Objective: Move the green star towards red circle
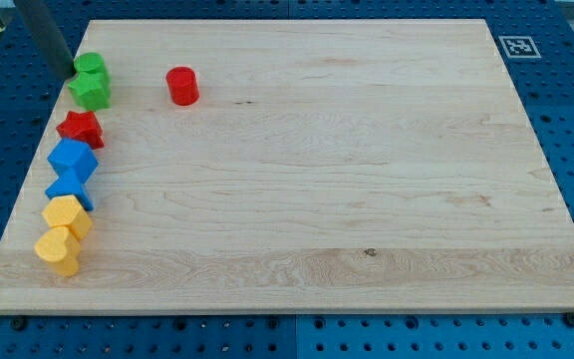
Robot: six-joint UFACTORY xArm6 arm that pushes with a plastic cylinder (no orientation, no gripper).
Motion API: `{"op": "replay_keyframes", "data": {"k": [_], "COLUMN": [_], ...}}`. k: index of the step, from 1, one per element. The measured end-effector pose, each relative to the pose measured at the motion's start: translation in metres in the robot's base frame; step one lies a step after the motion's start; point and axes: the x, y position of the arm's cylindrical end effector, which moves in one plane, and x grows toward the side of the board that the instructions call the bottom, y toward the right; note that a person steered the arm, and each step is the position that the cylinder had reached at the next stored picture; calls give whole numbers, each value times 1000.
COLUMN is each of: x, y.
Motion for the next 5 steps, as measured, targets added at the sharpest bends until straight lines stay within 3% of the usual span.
{"op": "replay_keyframes", "data": {"k": [1,3,4,5], "x": [26,21,38,44], "y": [10,37,58,47]}}
